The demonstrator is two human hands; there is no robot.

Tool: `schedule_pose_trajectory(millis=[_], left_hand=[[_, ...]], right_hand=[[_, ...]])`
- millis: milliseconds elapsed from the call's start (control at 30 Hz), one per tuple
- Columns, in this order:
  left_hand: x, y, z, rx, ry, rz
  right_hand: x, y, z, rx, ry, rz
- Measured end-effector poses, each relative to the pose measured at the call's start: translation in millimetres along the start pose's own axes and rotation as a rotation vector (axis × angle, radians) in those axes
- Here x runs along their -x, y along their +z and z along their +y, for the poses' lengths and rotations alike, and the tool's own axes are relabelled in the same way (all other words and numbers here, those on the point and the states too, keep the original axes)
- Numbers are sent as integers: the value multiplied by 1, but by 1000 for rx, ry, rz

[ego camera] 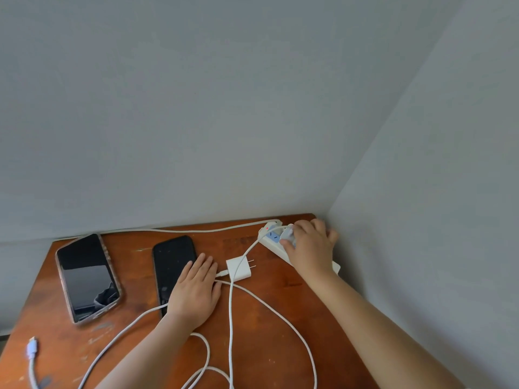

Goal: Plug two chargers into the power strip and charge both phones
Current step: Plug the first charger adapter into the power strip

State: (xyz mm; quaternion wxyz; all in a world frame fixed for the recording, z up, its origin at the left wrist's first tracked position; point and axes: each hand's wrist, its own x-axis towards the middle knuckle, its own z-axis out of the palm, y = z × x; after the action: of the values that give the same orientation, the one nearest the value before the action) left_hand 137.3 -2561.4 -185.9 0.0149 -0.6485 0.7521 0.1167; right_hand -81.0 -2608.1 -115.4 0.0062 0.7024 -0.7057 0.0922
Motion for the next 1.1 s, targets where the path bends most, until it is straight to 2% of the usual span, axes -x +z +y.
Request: schedule_pose_trajectory(millis=[167,267,533,833,1100], left_hand=[[0,-1,1,5,-11,10],[0,-2,2,-11,-7,0],[-1,0,1,-17,-14,14],[-1,-1,1,-12,-9,26],[0,0,1,-6,-5,38]], right_hand=[[12,9,-16,-127,68,120],[10,8,-21,-115,65,178],[6,10,-17,-68,12,187],[3,12,-13,-141,72,164],[1,13,-2,-119,25,249]])
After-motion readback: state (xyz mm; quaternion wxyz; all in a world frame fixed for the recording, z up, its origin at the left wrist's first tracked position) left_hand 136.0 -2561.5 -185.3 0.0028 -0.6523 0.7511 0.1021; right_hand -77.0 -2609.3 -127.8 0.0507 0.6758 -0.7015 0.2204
